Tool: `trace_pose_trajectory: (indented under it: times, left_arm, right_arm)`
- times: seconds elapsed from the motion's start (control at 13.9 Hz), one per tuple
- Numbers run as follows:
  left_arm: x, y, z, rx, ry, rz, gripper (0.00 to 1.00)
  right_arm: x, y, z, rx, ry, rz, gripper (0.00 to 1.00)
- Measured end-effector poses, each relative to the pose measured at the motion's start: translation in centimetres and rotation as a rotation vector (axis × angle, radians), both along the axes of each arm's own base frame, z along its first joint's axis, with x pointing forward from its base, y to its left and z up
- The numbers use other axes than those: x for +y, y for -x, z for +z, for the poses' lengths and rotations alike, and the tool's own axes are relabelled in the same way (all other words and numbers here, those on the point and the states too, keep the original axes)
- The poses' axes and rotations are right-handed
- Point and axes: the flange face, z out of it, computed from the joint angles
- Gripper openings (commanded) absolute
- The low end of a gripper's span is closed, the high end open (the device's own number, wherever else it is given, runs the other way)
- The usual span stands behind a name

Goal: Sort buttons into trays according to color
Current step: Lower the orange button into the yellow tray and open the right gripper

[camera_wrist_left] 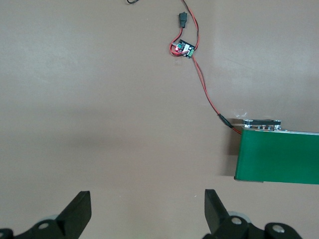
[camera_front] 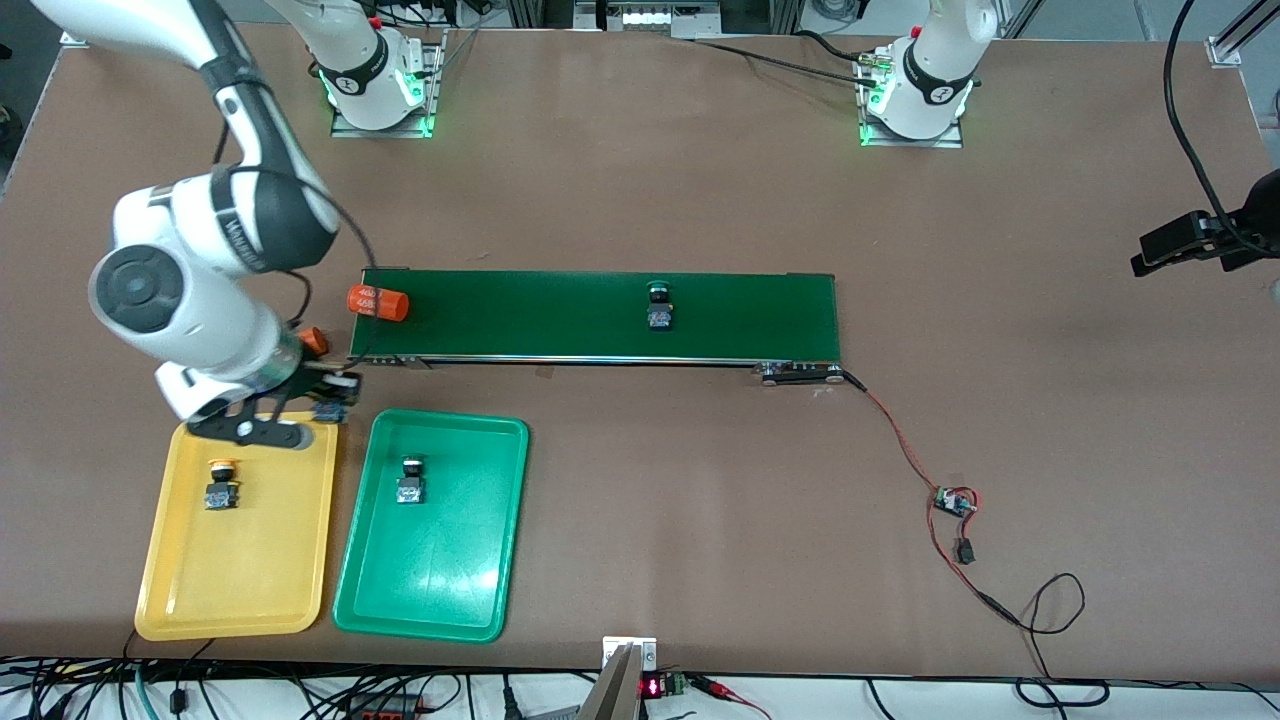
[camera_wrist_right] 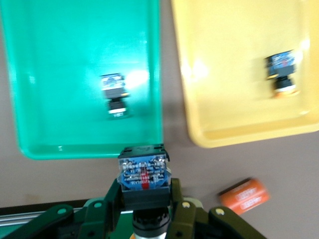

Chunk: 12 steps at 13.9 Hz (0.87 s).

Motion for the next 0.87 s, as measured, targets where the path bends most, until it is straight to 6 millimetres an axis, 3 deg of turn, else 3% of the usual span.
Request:
trace_pose_trajectory:
  times: [0.14,0.36,0.87]
  left_arm:
    - [-0.3,0.0,0.0,-0.001,0.001,-0.005,1.00]
    - [-0.2,-0.3,0.6,-0.039,-0.002,-0.003,1.00]
    - [0.0,-0.3,0.8,-0.049,-0.002,0.000,1.00]
  right_arm:
    - [-3.8,-1.4,-1.3,0.013,0.014,0.028,0.09]
    - [-7.8,-3.6,-4.6,0.021,0.020,0.055,0.09]
    - [-13.3,-6.3,-16.0,-0.078,0.069,0.085,0.10]
